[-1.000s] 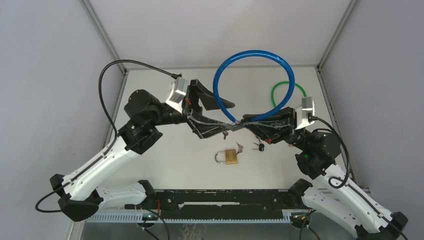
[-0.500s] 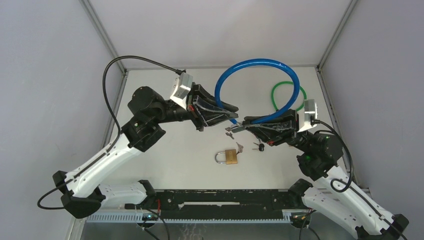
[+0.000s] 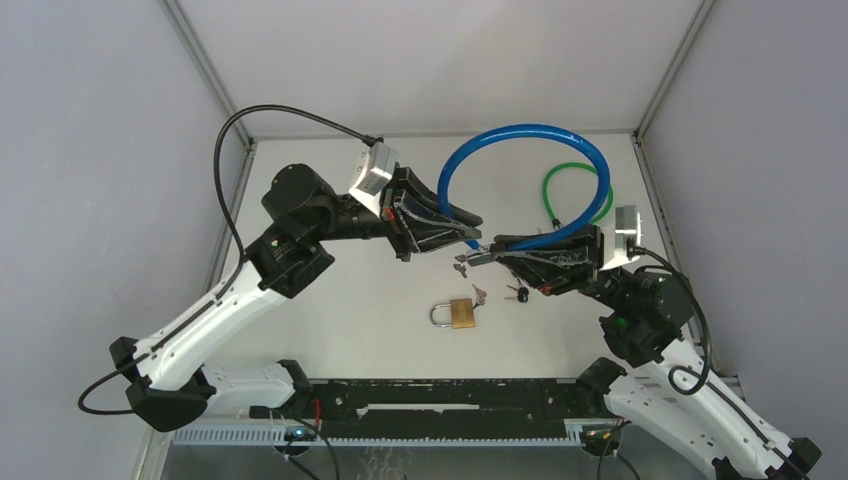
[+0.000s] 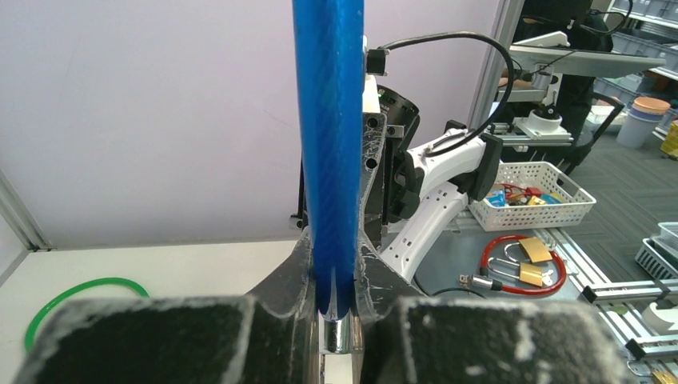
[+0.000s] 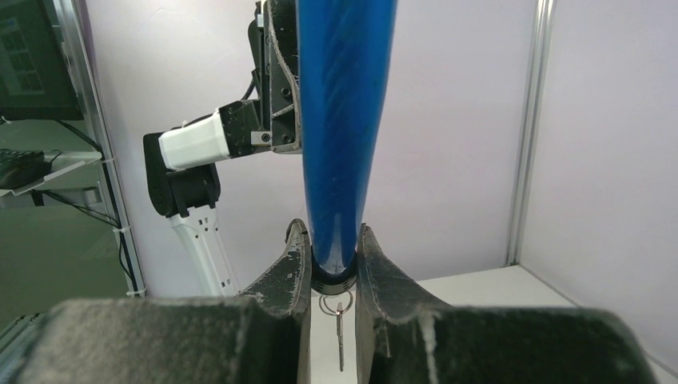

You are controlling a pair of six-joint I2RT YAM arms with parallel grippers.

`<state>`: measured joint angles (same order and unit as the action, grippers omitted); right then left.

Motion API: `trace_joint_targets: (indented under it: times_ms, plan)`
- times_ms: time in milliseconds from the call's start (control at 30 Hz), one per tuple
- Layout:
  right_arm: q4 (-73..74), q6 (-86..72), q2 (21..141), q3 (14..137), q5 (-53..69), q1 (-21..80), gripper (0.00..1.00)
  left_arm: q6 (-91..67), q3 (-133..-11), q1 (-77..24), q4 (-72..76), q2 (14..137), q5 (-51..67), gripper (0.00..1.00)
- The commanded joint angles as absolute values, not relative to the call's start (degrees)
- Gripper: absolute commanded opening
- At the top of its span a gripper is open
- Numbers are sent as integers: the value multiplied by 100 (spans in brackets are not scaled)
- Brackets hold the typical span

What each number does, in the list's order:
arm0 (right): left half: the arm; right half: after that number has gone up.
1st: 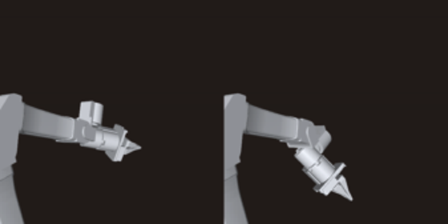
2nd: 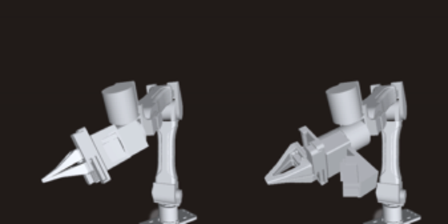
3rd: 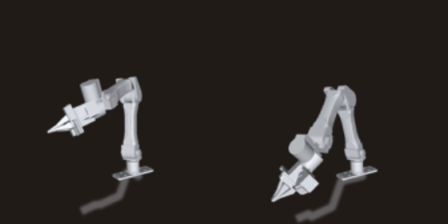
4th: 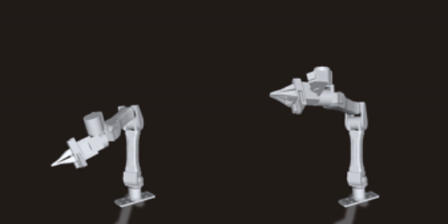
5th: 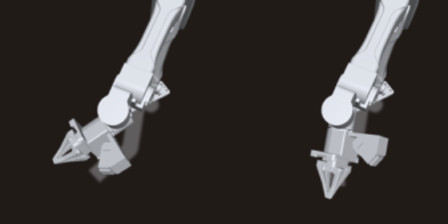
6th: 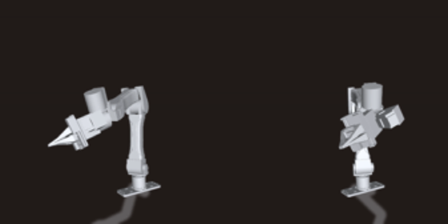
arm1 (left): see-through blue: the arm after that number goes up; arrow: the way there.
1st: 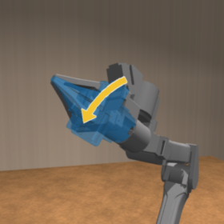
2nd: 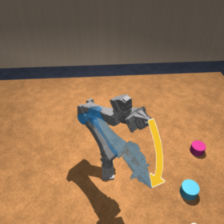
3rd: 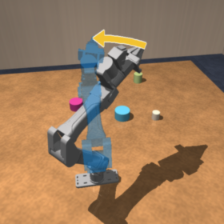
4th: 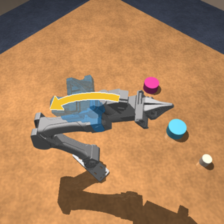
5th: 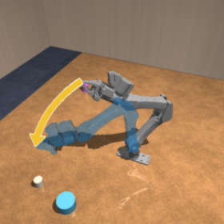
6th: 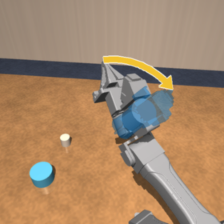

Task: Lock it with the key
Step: Lock the lock.

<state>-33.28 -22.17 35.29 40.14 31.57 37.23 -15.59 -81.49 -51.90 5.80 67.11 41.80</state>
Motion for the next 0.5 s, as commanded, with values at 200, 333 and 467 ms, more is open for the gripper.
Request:
trace_joint_targets:
  times_ms: [200,333,467]
  plan:
    - [-2919,-1928,3308,3999,2948,3524,0,-1325,-8660,-5142,1099,6385,4332,0]
    - [-3358,-2160,3449,3995,3063,3524,0,-1405,-8241,-5198,1196,6318,4351,0]
    - [-3134,-2078,3472,4016,3119,3519,0,-1330,-8317,-5177,1661,6326,4313,0]
